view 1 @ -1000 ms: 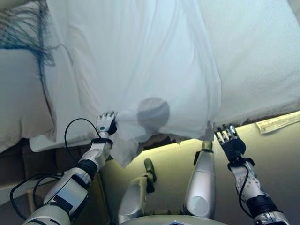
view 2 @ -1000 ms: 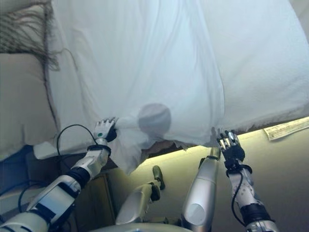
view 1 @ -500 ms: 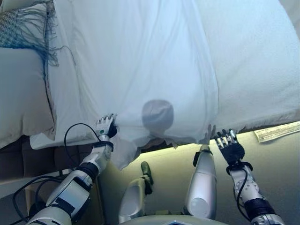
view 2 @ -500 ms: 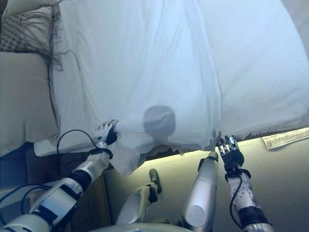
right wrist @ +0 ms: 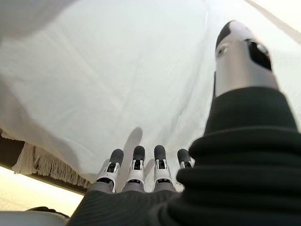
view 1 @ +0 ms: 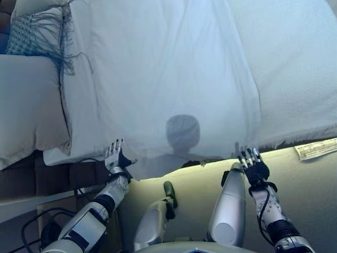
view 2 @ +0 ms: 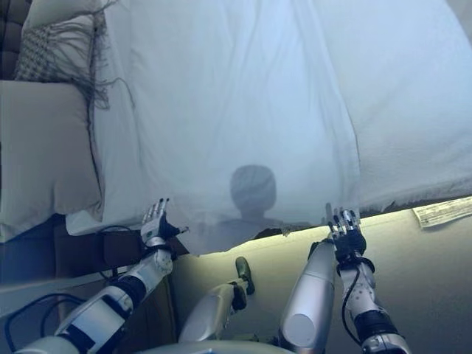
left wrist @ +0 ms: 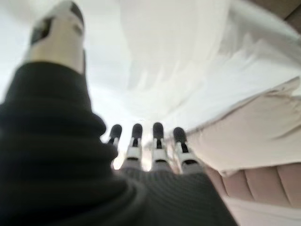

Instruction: Make the bed neatly

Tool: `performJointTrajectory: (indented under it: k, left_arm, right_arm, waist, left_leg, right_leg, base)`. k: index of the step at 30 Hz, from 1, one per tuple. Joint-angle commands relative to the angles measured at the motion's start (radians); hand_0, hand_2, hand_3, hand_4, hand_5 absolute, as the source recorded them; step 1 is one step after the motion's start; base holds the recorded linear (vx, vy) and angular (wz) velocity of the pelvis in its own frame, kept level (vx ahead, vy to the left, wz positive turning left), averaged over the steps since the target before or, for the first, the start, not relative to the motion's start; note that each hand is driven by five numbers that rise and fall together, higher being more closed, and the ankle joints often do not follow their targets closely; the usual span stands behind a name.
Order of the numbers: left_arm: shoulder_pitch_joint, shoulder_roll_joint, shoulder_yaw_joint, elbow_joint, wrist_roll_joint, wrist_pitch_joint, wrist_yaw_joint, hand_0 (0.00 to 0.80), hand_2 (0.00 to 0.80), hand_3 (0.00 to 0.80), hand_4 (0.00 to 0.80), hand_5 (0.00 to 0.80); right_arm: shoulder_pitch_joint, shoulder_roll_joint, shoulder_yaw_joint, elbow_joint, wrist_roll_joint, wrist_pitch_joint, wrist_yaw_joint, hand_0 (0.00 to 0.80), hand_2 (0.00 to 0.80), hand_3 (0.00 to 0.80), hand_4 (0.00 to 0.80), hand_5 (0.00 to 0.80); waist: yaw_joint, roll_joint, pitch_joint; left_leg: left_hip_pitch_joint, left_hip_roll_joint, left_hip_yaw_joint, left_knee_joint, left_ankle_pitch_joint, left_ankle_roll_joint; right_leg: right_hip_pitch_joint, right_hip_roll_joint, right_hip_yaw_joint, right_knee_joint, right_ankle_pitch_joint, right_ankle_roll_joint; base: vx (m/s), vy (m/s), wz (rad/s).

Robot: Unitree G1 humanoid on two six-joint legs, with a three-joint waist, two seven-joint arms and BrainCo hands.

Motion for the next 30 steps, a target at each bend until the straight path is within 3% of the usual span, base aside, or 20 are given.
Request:
performJointTrajectory:
  k: [1, 5, 9, 14, 21, 30]
  left_arm:
    - [-0.107, 0.012, 0.087, -0.003, -0.067, -0.053, 0.094, 0.0, 0.0, 0.0, 0.0, 0.0]
    - [-0.167, -0.006, 0.08, -0.031, -0.061, -0.042, 0.132, 0.0, 0.0, 0.0, 0.0, 0.0]
    - [-0.205, -0.023, 0.072, -0.06, -0.06, -0.024, 0.183, 0.0, 0.0, 0.0, 0.0, 0.0]
    - [-0.208, -0.045, 0.062, -0.091, -0.032, 0.021, 0.213, 0.0, 0.0, 0.0, 0.0, 0.0]
    - [-0.196, -0.041, 0.027, -0.05, -0.02, 0.109, 0.118, 0.0, 0.0, 0.0, 0.0, 0.0]
    - [-0.094, -0.059, 0.056, 0.061, -0.209, 0.028, 0.03, 0.0, 0.0, 0.0, 0.0, 0.0]
  right_arm:
    - [-0.08, -0.017, 0.016, -0.037, -0.04, -0.059, -0.036, 0.0, 0.0, 0.0, 0.0, 0.0]
    - [-0.133, 0.0, 0.052, -0.058, -0.03, -0.104, -0.063, 0.0, 0.0, 0.0, 0.0, 0.0]
    - [-0.191, 0.045, 0.116, -0.104, -0.004, -0.173, -0.1, 0.0, 0.0, 0.0, 0.0, 0.0]
    - [-0.238, 0.083, 0.163, -0.158, -0.035, -0.208, -0.176, 0.0, 0.0, 0.0, 0.0, 0.0]
    - [-0.275, 0.131, 0.188, -0.234, -0.075, -0.236, -0.257, 0.0, 0.0, 0.0, 0.0, 0.0]
    - [-0.267, 0.145, 0.18, -0.218, -0.064, -0.23, -0.206, 0.0, 0.0, 0.0, 0.0, 0.0]
  waist:
    - [-0.019, 0.001, 0.074]
    - [-0.01, -0.017, 0.122]
    - [0.014, -0.062, 0.175]
    - [0.042, -0.094, 0.175]
    - [0.079, -0.141, 0.175]
    - [0.105, -0.154, 0.175]
  left_leg:
    - [-0.111, 0.037, -0.042, 0.105, 0.042, 0.024]
    - [-0.194, 0.045, -0.052, 0.112, 0.062, 0.021]
    - [-0.315, 0.055, -0.082, 0.176, 0.056, 0.026]
    - [-0.451, 0.054, -0.108, 0.264, 0.037, 0.032]
    - [-0.567, 0.071, -0.148, 0.279, 0.057, 0.038]
    - [-0.577, 0.081, -0.166, 0.27, 0.066, 0.036]
  right_leg:
    - [0.096, -0.042, 0.006, -0.417, 0.358, 0.111]
    - [0.041, -0.02, 0.015, -0.43, 0.377, 0.113]
    - [-0.019, 0.01, 0.014, -0.424, 0.392, 0.112]
    - [-0.11, 0.021, 0.015, -0.392, 0.402, 0.109]
    - [-0.18, 0.039, -0.012, -0.405, 0.422, 0.113]
    - [-0.18, 0.032, -0.039, -0.402, 0.414, 0.112]
  base:
    - [-0.09, 0.063, 0.09]
    - [-0.165, -0.07, 0.07]
    - [-0.174, -0.188, 0.06]
    - [-0.067, -0.084, 0.05]
    - [-0.07, -0.076, 0.02]
    - [-0.018, -0.01, -0.06]
